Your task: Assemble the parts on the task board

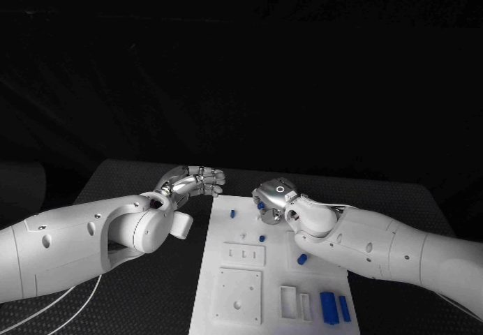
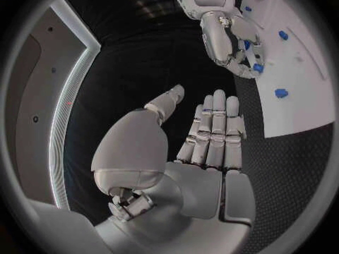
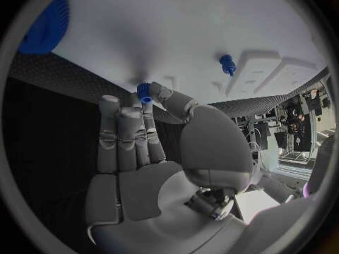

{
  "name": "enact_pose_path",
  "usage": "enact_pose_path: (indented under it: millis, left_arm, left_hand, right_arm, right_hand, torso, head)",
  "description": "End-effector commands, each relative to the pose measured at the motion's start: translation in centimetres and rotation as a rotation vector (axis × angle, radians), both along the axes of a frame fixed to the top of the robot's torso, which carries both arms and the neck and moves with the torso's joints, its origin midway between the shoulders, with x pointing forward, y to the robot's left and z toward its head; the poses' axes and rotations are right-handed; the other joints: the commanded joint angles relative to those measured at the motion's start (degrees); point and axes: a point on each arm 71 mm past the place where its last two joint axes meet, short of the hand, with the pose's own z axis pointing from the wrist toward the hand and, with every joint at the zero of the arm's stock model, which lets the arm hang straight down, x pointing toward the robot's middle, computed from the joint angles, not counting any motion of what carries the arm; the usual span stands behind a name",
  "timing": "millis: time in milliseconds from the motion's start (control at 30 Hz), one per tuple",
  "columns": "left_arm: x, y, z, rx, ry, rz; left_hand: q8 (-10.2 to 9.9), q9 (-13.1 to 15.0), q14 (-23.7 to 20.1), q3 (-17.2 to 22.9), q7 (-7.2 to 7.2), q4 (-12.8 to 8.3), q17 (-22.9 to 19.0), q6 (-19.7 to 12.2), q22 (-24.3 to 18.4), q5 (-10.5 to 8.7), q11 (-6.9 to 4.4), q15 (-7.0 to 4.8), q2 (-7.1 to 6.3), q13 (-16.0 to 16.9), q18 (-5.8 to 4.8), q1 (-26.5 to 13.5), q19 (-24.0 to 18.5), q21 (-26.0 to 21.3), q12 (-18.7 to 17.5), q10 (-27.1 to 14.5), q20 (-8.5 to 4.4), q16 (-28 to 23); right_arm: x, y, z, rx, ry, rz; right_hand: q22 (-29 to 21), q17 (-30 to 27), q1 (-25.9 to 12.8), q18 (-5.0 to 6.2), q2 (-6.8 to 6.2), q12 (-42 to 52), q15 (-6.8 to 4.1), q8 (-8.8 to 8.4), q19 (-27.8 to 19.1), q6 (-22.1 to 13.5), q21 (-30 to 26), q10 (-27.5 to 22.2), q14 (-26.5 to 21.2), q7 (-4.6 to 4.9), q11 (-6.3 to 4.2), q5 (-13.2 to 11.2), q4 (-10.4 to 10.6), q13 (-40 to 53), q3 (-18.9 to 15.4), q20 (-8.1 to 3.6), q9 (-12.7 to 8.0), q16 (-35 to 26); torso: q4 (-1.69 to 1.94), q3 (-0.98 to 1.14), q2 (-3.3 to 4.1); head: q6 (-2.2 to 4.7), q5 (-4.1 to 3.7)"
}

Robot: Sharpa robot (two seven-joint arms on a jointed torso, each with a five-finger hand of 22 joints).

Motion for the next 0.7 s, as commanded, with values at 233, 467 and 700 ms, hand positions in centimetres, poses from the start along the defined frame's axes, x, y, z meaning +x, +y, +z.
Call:
enact_pose_path:
  millis: [233, 467, 700]
  left_arm:
    - [0.1, -0.1, 0.3, -0.006, -0.009, -0.011]
    - [0.3, 0.4, 0.3, -0.002, -0.01, 0.0]
    - [0.5, 1.1, 0.2, 0.002, -0.012, 0.015]
  left_hand:
    - [-0.4, -0.1, -0.2, 0.2, 0.43, -0.3, 0.1, -0.3, 1.1, 0.33, 0.03, 0.26, 0.03, -0.1, 0.6, -0.6, -0.4, 0.4, -0.4, -0.3, -0.19, -0.3]
    - [-0.5, -0.1, -0.2, 0.3, 0.49, -0.4, 0.1, -0.5, 1.1, 0.32, 0.09, 0.27, -0.01, -0.1, 0.6, -0.8, -0.4, 0.4, -0.5, -0.4, -0.17, -0.4]
    - [-0.5, -0.1, -0.2, 0.3, 0.49, -0.4, 0.1, -0.5, 1.1, 0.32, 0.1, 0.27, -0.02, -0.1, 0.6, -0.8, -0.4, 0.4, -0.6, -0.4, -0.17, -0.4]
  right_arm:
    - [-0.4, -0.6, 0.0, 0.078, 0.006, 0.001]
    - [-1.0, -2.0, 0.5, 0.108, 0.005, 0.0]
    - [-1.2, -4.4, 3.7, 0.194, -0.01, -0.024]
  right_hand:
    - [0.6, -1.2, -2.1, 3.59, -5.03, -0.7, 3.13, -4.52, -1.4, -8.2, -1.1, -10.8, -0.7, 2.47, 3.94, 0.2, 0.8, -3.6, -2.1, 0.47, -2.3, -0.9]
    - [0.3, -2.1, -3.1, 3.59, -5.14, -0.5, 3.39, -4.69, -2.1, -8.6, -2.0, -12.6, -1.1, 2.63, 4.25, 1.1, 0.5, -4.2, -2.0, 1.01, -2.6, -1.6]
    - [0.2, -2.4, -3.2, 3.59, -5.1, 0.4, 3.29, -4.03, -1.8, -7.5, -2.0, -10.7, -0.9, 2.51, 4.16, 0.7, 0.7, -3.8, -1.3, 0.96, -2.5, -1.5]
  torso:
    - [-0.07, 0.07, 0.07]
    - [-0.24, 0.14, 0.03]
    - [-1.1, 0.59, -0.1]
  head:
    - [0.23, 0.16]
    - [0.8, 0.21]
    - [2.11, 0.29]
